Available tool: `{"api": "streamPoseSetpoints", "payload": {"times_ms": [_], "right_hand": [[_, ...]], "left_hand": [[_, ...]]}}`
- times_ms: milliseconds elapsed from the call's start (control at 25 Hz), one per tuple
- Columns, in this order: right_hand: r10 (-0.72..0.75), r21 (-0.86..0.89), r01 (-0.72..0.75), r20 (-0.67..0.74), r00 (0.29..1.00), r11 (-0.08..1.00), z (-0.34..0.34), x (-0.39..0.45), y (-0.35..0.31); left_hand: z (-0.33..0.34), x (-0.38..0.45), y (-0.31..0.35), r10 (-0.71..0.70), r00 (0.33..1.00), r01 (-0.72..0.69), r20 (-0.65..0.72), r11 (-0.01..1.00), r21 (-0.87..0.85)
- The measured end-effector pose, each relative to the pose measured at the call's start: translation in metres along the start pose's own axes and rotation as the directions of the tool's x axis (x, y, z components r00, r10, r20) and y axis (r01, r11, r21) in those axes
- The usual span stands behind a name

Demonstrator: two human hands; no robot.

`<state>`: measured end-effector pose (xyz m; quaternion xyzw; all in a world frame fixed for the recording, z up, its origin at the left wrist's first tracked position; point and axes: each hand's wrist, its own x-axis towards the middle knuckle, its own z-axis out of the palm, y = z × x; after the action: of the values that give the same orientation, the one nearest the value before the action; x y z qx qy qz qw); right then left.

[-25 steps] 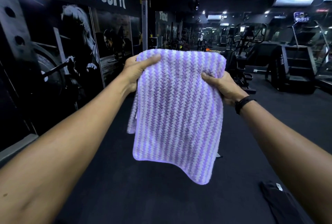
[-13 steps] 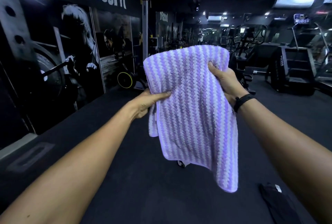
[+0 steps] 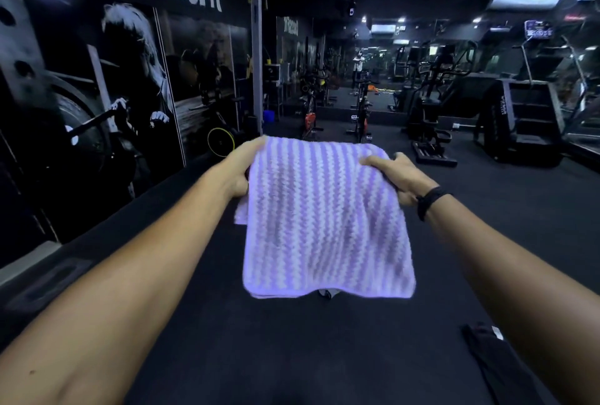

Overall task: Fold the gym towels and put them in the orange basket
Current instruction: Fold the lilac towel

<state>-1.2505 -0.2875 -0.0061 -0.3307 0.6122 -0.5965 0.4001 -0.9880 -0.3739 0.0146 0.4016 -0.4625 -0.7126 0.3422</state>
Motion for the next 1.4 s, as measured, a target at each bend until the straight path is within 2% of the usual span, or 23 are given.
{"api": "streamPoseSetpoints", "payload": {"times_ms": [120, 280, 360, 440, 480, 520, 600, 640, 680, 760, 840, 880, 920, 960, 1000, 1080, 1120, 1160, 1200, 1240, 1280, 1320, 1400], "right_hand": [[0.015, -0.034, -0.020, -0.152, 0.988, 0.999, 0.001, 0.017, 0.002], [-0.046, 0.040, 0.055, -0.208, 0.977, 0.998, 0.007, 0.023, -0.001], [-0.095, 0.057, 0.110, -0.222, 0.970, 0.992, 0.007, 0.024, -0.005], [-0.121, 0.049, 0.132, -0.186, 0.975, 0.990, 0.003, 0.020, -0.009], [-0.101, 0.037, 0.105, -0.103, 0.990, 0.994, 0.001, 0.015, -0.010], [-0.046, 0.007, 0.046, 0.023, 0.999, 0.999, 0.001, 0.008, -0.013], [0.074, -0.077, -0.055, 0.271, 0.960, 0.995, 0.000, -0.006, -0.017], [0.107, -0.116, -0.070, 0.348, 0.931, 0.991, -0.001, -0.010, -0.017], [0.120, -0.146, -0.066, 0.401, 0.908, 0.987, -0.003, -0.013, -0.017], [0.155, -0.220, -0.053, 0.478, 0.864, 0.974, -0.009, -0.018, -0.016], [0.236, -0.413, -0.012, 0.496, 0.836, 0.911, -0.016, -0.025, -0.019], [0.268, -0.541, 0.024, 0.454, 0.850, 0.840, -0.017, -0.032, -0.023], [0.253, -0.657, 0.068, 0.381, 0.889, 0.751, -0.018, -0.035, -0.026], [0.159, -0.726, 0.130, 0.316, 0.935, 0.675, -0.016, -0.036, -0.028], [0.022, -0.728, 0.200, 0.284, 0.959, 0.656, -0.011, -0.037, -0.029], [-0.159, -0.562, 0.338, 0.343, 0.926, 0.755, -0.001, -0.034, -0.030], [-0.181, -0.413, 0.367, 0.424, 0.887, 0.833, 0.005, -0.033, -0.029], [-0.185, -0.274, 0.368, 0.519, 0.834, 0.889, 0.011, -0.032, -0.026], [-0.177, -0.174, 0.341, 0.598, 0.782, 0.924, 0.017, -0.035, -0.024], [-0.160, -0.095, 0.281, 0.633, 0.758, 0.955, 0.021, -0.039, -0.022], [-0.125, -0.024, 0.183, 0.641, 0.757, 0.983, 0.024, -0.045, -0.020], [-0.089, 0.069, 0.058, 0.646, 0.758, 0.996, 0.028, -0.048, -0.017], [-0.050, 0.205, -0.116, 0.662, 0.748, 0.972, 0.035, -0.050, -0.013]], "left_hand": [[-0.011, 0.000, -0.003, 0.101, 0.973, -0.133, 0.209, 0.980, 0.147], [-0.001, 0.008, -0.013, 0.198, 0.934, -0.334, 0.298, 0.779, 0.530], [-0.001, 0.011, -0.015, 0.260, 0.911, -0.412, 0.320, 0.579, 0.703], [-0.005, 0.015, -0.015, 0.402, 0.860, -0.435, 0.313, 0.260, 0.862], [-0.007, 0.018, -0.015, 0.497, 0.814, -0.414, 0.301, 0.131, 0.901], [-0.009, 0.019, -0.015, 0.584, 0.760, -0.389, 0.286, 0.055, 0.920], [-0.009, 0.022, -0.016, 0.708, 0.672, -0.338, 0.217, 0.032, 0.941], [-0.007, 0.021, -0.017, 0.742, 0.645, -0.307, 0.184, 0.031, 0.951], [-0.005, 0.019, -0.018, 0.772, 0.612, -0.280, 0.169, 0.013, 0.960], [-0.001, 0.009, -0.015, 0.840, 0.500, -0.254, 0.211, -0.090, 0.963], [-0.003, 0.007, -0.010, 0.893, 0.358, -0.247, 0.272, -0.191, 0.950], [-0.005, 0.008, -0.007, 0.909, 0.299, -0.265, 0.291, -0.214, 0.940], [-0.006, 0.009, -0.004, 0.921, 0.253, -0.299, 0.294, -0.215, 0.930], [-0.007, 0.008, -0.002, 0.930, 0.213, -0.342, 0.301, -0.218, 0.914], [-0.004, 0.006, -0.001, 0.932, 0.177, -0.376, 0.316, -0.233, 0.897], [0.007, -0.002, 0.001, 0.935, 0.097, -0.420, 0.341, -0.272, 0.866], [0.012, -0.006, 0.003, 0.945, 0.115, -0.483, 0.307, -0.217, 0.848], [0.019, -0.016, 0.006, 0.948, 0.230, -0.591, 0.219, -0.043, 0.805], [0.024, -0.025, 0.010, 0.913, 0.386, -0.678, 0.129, 0.186, 0.712], [0.028, -0.030, 0.013, 0.857, 0.507, -0.711, 0.095, 0.354, 0.607], [0.030, -0.035, 0.015, 0.809, 0.581, -0.717, 0.094, 0.453, 0.530], [0.032, -0.038, 0.013, 0.798, 0.593, -0.723, 0.105, 0.471, 0.505], [0.037, -0.043, 0.008, 0.818, 0.569, -0.759, 0.078, 0.487, 0.432]]}}
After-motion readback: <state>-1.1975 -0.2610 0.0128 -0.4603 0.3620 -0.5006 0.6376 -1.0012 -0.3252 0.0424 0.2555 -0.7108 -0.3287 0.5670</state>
